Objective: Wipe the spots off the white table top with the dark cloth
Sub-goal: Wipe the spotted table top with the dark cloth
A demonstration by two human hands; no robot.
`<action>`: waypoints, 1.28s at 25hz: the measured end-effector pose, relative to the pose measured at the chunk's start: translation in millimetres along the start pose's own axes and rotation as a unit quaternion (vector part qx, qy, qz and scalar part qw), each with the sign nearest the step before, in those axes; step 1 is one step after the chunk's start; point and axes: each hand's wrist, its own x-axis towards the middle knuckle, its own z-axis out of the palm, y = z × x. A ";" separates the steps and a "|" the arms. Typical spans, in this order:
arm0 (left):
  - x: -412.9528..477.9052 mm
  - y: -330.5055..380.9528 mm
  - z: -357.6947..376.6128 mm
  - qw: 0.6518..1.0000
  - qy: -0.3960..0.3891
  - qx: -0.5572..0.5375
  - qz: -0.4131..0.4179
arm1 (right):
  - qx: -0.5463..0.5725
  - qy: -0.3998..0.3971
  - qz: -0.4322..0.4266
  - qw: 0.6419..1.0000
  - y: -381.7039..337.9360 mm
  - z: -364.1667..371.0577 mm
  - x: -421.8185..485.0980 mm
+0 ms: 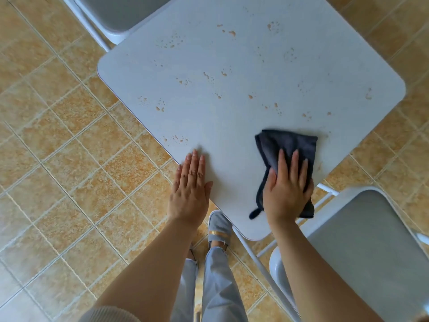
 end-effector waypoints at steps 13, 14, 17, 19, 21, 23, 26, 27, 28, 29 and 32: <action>-1.4 -0.5 -0.9 1.000 0.002 0.015 -0.002 | -0.016 -0.027 -0.034 0.999 6.8 -2.4 9.4; -1.5 -0.6 -0.4 1.000 0.002 0.018 -0.002 | -0.004 -0.028 -0.006 1.000 -3.6 3.2 31.8; -1.1 -1.0 -0.5 1.000 0.003 0.024 -0.002 | 0.021 -0.030 -0.002 0.999 -56.8 20.6 77.0; -1.4 -1.3 -1.1 1.000 0.007 0.029 0.000 | 0.025 -0.015 -0.080 0.996 -85.2 26.5 71.4; -1.3 -1.2 -1.9 1.000 0.008 0.028 0.000 | 0.022 -0.011 -0.181 0.983 -86.8 24.9 45.8; -1.3 -1.6 -2.1 1.000 0.005 0.027 0.005 | 0.021 -0.015 -0.238 0.971 -61.4 14.8 20.3; 0.7 -2.1 -3.4 1.000 0.005 0.024 0.009 | -0.011 -0.011 -0.201 0.979 -23.8 6.0 16.6; 1.1 -2.3 -3.7 1.000 0.005 0.024 0.008 | -0.019 -0.011 -0.171 0.985 -22.1 8.9 26.5; 0.9 -2.5 -3.5 1.000 0.004 0.025 0.008 | -0.020 -0.007 -0.139 0.990 -27.5 14.1 40.1; 0.2 -2.6 -3.4 1.000 0.004 0.025 0.007 | -0.008 0.001 -0.108 0.994 -39.2 19.8 56.6; -0.7 -3.5 -3.1 1.000 0.002 0.017 0.011 | 0.020 0.003 -0.084 0.996 -89.1 34.8 90.4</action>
